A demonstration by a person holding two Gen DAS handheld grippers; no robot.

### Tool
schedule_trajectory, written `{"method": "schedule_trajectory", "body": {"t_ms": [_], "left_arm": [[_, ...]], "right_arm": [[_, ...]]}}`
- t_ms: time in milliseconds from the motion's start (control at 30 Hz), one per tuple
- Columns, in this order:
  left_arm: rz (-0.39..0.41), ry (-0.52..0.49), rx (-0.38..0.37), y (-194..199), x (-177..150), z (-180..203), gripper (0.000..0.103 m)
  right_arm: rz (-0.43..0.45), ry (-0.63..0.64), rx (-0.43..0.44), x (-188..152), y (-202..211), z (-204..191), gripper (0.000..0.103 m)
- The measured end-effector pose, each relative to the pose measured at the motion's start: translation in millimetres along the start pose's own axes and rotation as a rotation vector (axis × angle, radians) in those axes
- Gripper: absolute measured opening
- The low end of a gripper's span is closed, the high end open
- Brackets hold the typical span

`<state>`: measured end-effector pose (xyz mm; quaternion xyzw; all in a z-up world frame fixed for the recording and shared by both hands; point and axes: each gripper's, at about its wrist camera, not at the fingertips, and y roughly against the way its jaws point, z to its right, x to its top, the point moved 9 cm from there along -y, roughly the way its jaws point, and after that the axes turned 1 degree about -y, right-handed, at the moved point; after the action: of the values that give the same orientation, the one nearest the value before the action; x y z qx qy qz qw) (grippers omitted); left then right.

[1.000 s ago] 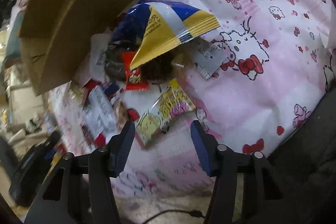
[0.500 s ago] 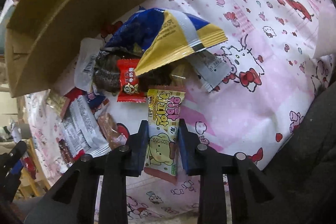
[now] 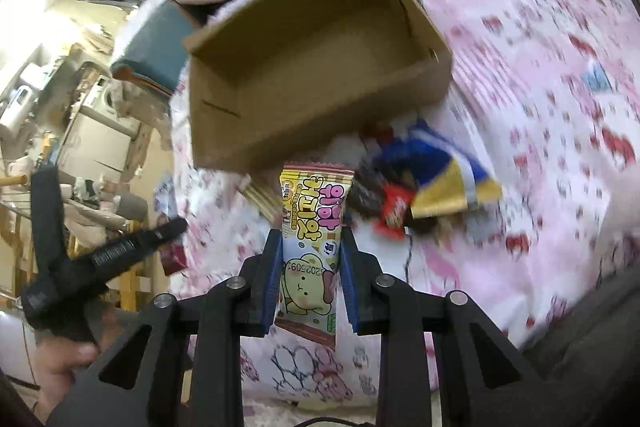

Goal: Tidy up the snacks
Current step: 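Carry both packets into the cardboard box and open both tools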

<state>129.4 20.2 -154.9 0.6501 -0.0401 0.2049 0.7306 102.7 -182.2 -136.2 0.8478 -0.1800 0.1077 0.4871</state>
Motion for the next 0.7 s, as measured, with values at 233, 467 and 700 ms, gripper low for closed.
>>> {"method": "schedule_trajectory", "body": {"t_ms": [233, 467, 700], "left_arm": [[0.039, -0.041, -0.041, 16, 24, 13, 0.028], [0.086, -0.113, -0.024, 23, 66, 33, 0.028], [0.146, -0.221, -0.027, 20, 111, 74, 0.028]], "right_arm": [[0.061, 0.044, 0.05, 52, 11, -8, 0.028], [0.124, 0.127, 0.08, 99, 12, -18, 0.029], [0.168, 0.162, 0.057, 135, -7, -9, 0.029]]}}
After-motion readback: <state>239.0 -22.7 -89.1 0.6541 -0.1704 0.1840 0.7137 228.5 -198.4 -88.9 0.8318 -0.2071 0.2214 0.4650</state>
